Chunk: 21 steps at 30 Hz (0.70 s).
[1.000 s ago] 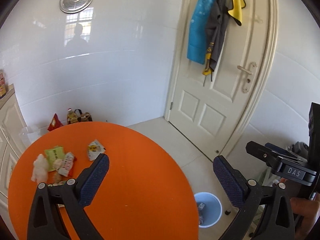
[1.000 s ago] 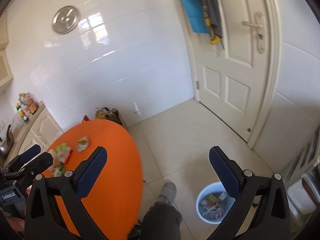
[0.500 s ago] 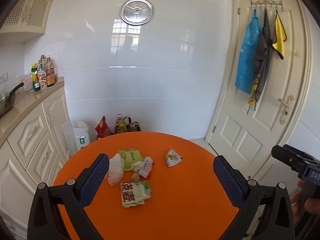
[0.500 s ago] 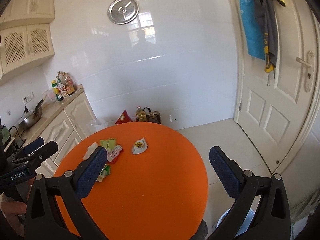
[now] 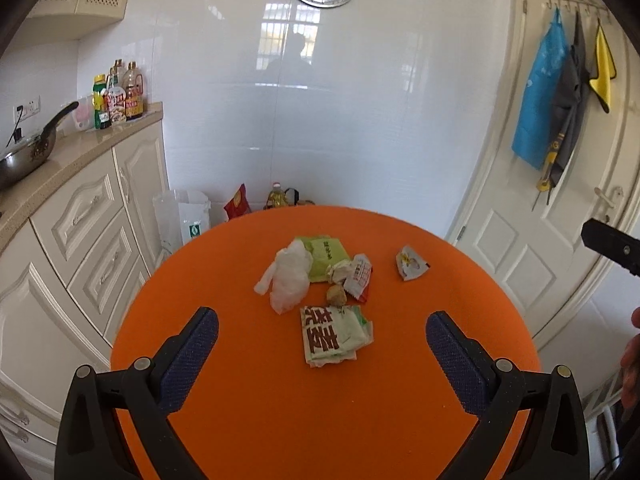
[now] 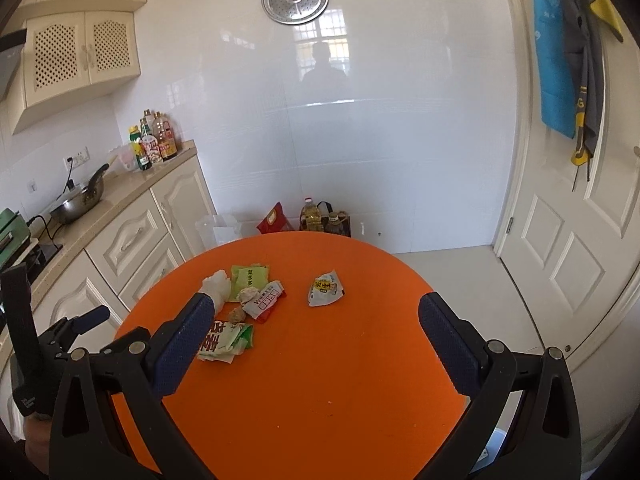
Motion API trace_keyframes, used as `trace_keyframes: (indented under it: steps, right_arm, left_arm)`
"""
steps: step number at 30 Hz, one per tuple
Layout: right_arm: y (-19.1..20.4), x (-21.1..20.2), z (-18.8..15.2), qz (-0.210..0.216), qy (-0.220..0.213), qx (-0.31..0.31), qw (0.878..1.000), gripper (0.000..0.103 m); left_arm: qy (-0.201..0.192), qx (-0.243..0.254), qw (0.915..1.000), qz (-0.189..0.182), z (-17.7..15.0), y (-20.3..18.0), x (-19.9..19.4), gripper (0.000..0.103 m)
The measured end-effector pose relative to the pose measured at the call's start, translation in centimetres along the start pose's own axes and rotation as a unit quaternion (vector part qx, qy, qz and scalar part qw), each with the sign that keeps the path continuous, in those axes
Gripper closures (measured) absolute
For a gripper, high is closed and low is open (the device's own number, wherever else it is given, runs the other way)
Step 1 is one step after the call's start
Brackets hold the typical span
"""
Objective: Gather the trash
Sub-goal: 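Return both tools to the orange table, then grasp the green-and-white noodle bag with the left tool while the right tool grasps the white packet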
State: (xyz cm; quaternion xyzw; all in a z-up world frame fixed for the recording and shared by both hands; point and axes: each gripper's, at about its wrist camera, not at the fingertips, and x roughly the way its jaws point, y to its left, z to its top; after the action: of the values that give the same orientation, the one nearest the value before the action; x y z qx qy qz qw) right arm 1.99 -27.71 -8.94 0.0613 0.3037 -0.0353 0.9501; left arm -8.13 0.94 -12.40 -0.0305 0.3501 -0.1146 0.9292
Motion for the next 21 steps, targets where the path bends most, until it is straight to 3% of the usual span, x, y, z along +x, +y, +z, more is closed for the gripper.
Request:
trace_keyframes:
  steps: [5, 15, 17, 21]
  right_arm:
    - [0.1, 3.6, -1.1, -0.003, 0.039, 0.003, 0.999, 0.000]
    - [0.2, 11.7, -1.8, -0.010, 0.103, 0.009, 0.995, 0.000]
    - [0.7, 13.2, -1.9, -0.007, 0.115, 0.007, 0.993, 0.000]
    - [1.7, 15.9, -2.1, 0.000, 0.133, 0.004, 0.991, 0.000]
  left_arm:
    - [0.045, 0.001, 0.9990, -0.001, 0.5, -1.9, 5.5, 0.001]
    - [0.122, -0.018, 0.9923, 0.009, 4.7, -5.2, 18.2, 0.003]
    - [0.135, -0.017, 0.9906, 0.017, 5.3, -6.0, 20.5, 0.012]
    - [0.119, 0.000, 0.9928, 0.017, 6.0, -7.5, 21.9, 0.032]
